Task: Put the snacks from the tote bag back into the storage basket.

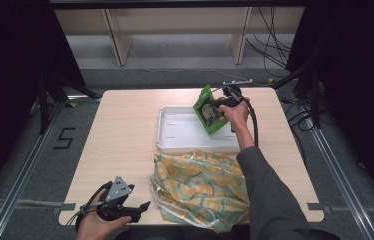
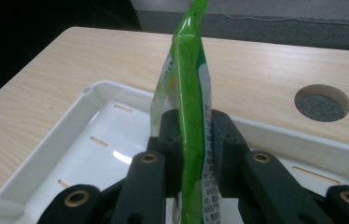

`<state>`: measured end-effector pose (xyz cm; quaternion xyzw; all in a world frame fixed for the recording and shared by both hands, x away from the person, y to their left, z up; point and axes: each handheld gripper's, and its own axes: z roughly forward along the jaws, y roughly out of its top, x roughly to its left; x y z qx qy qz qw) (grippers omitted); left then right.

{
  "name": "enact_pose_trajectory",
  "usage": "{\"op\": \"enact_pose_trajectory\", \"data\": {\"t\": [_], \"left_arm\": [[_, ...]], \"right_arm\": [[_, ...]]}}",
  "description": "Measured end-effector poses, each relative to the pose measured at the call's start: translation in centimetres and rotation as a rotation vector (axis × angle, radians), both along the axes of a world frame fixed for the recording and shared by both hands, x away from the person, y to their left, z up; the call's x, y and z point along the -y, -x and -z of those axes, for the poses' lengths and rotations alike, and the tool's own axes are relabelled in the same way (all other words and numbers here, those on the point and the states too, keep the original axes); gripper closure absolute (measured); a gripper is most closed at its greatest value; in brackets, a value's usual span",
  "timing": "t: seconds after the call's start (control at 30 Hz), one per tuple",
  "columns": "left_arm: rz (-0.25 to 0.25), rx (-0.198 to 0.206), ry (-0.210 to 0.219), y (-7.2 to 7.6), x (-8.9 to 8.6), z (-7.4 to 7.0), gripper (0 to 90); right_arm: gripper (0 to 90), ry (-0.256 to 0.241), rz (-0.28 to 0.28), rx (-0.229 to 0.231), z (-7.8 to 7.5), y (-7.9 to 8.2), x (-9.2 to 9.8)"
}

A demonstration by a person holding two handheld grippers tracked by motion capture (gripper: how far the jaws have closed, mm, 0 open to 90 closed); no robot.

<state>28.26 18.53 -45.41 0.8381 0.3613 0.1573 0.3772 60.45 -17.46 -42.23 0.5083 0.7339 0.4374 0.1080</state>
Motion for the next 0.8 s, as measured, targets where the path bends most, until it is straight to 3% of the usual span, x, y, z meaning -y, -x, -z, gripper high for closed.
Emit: {"op": "enact_pose_trajectory", "data": {"t": [0.07, 0.1, 0.17, 0.2, 0.23, 0.27, 0.3, 0.33, 0.37, 0.53, 0.57, 0.6, 0.63, 0.67, 0.7, 0.77, 0.8], "left_arm": [[0.011, 0.004, -0.023, -0.1, -0.1, 0.0, 24.3], [-0.006, 0.015, -0.026, -0.1, 0.0, 0.1, 24.3], [0.004, 0.003, -0.001, 0.0, 0.0, 0.1, 24.3], [0.007, 0.003, -0.011, -0.1, 0.0, 0.1, 24.3], [0.010, 0.003, -0.015, -0.1, 0.0, 0.1, 24.3], [0.009, 0.004, -0.013, -0.1, 0.0, 0.1, 24.3], [0.003, 0.006, 0.001, 0.0, 0.1, 0.1, 24.3], [0.007, 0.009, -0.021, -0.1, 0.0, 0.1, 24.3], [-0.004, -0.007, 0.007, 0.1, 0.2, 0.2, 24.3], [0.018, 0.004, -0.030, -0.1, 0.1, 0.2, 24.3], [0.018, 0.000, -0.023, 0.0, 0.1, 0.2, 24.3], [0.016, 0.000, -0.021, 0.0, 0.1, 0.2, 24.3], [0.023, 0.000, -0.029, -0.1, 0.1, 0.2, 24.3], [0.044, -0.003, -0.058, -0.1, -0.1, 0.1, 24.3], [0.047, -0.006, -0.063, -0.1, -0.1, 0.1, 24.3], [0.006, -0.011, -0.008, 0.1, 0.3, 0.3, 24.3], [0.012, -0.008, -0.012, 0.1, 0.3, 0.3, 24.3]], "right_arm": [[76.9, 0.012, -0.007, 0.024, 0.2, -0.4, 0.1], [76.9, 0.003, 0.004, 0.015, 0.2, -0.4, 0.0], [76.9, -0.007, 0.014, 0.007, 0.1, -0.5, -0.1], [76.9, 0.013, 0.006, 0.010, 0.1, -0.6, 0.0], [76.9, 0.001, 0.021, -0.001, 0.1, -0.5, -0.2], [76.9, 0.009, 0.000, 0.022, 0.3, -0.9, -0.1], [76.8, 0.005, 0.007, 0.014, 0.3, -0.9, -0.1], [76.8, 0.004, 0.025, 0.002, 0.2, -0.8, -0.3], [76.9, 0.008, 0.019, 0.003, 0.4, -1.0, -0.3], [76.6, 0.011, 0.052, -0.011, 0.9, -1.5, -0.3], [76.5, 0.015, 0.063, -0.022, 1.0, -1.5, -0.3], [76.4, -0.013, 0.089, -0.067, 1.0, -1.4, -0.5], [76.3, 0.015, 0.073, -0.033, 1.3, -1.7, -0.1], [76.0, 0.011, 0.072, -0.010, 1.4, -1.7, -0.1], [75.5, 0.000, 0.069, -0.019, 1.3, -1.8, -0.1], [74.9, 0.009, 0.102, -0.047, 1.3, -1.8, -0.1], [74.5, 0.009, 0.088, -0.020, 1.5, -1.9, -0.1]]}}
